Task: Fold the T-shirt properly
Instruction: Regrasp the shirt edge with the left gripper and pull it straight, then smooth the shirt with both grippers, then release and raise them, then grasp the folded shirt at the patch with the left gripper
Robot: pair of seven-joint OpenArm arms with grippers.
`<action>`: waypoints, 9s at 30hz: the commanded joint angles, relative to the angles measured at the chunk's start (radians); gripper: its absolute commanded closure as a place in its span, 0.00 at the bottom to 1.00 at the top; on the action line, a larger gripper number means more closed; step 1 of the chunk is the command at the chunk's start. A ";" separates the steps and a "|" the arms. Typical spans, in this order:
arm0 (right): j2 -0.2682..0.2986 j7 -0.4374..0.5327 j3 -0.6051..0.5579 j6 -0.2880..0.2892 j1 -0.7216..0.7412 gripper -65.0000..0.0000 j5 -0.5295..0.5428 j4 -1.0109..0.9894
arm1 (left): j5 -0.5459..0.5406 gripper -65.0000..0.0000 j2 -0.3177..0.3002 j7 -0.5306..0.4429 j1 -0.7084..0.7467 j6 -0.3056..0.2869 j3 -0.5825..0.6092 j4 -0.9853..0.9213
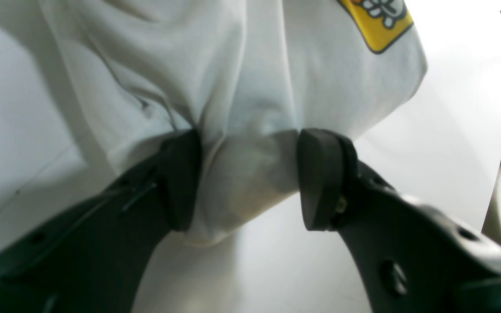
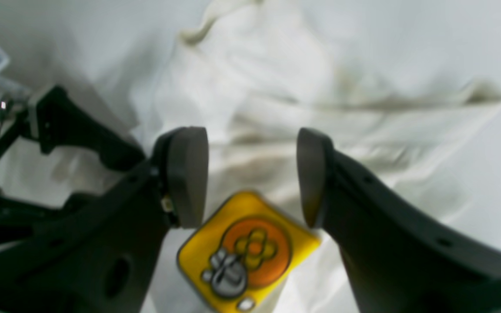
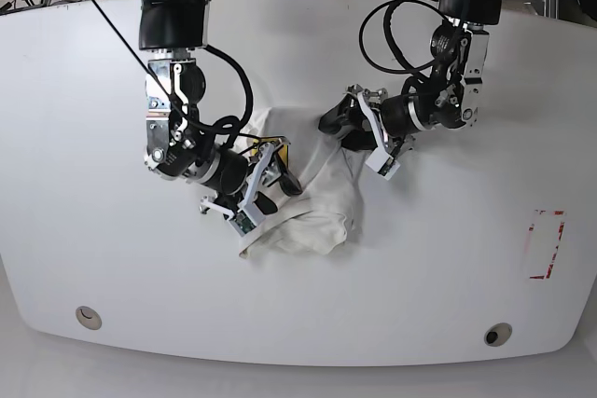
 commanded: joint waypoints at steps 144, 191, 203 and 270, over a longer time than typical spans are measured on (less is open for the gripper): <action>0.086 0.067 0.068 -0.002 0.006 0.88 0.001 0.088 | 0.032 0.49 -0.013 -0.240 -0.479 0.089 0.160 -0.383; 0.006 0.148 0.007 -0.002 -0.315 0.89 -0.031 0.100 | 0.042 0.49 -0.040 -0.072 0.104 0.097 0.008 0.168; 0.067 0.186 0.015 -0.002 -0.341 0.89 -0.099 0.097 | 0.042 0.49 -0.062 -0.072 0.106 0.097 0.010 0.137; 0.083 0.002 0.255 -0.002 -0.350 0.88 -0.097 0.435 | 0.665 0.10 0.217 -0.368 0.069 0.803 0.367 0.213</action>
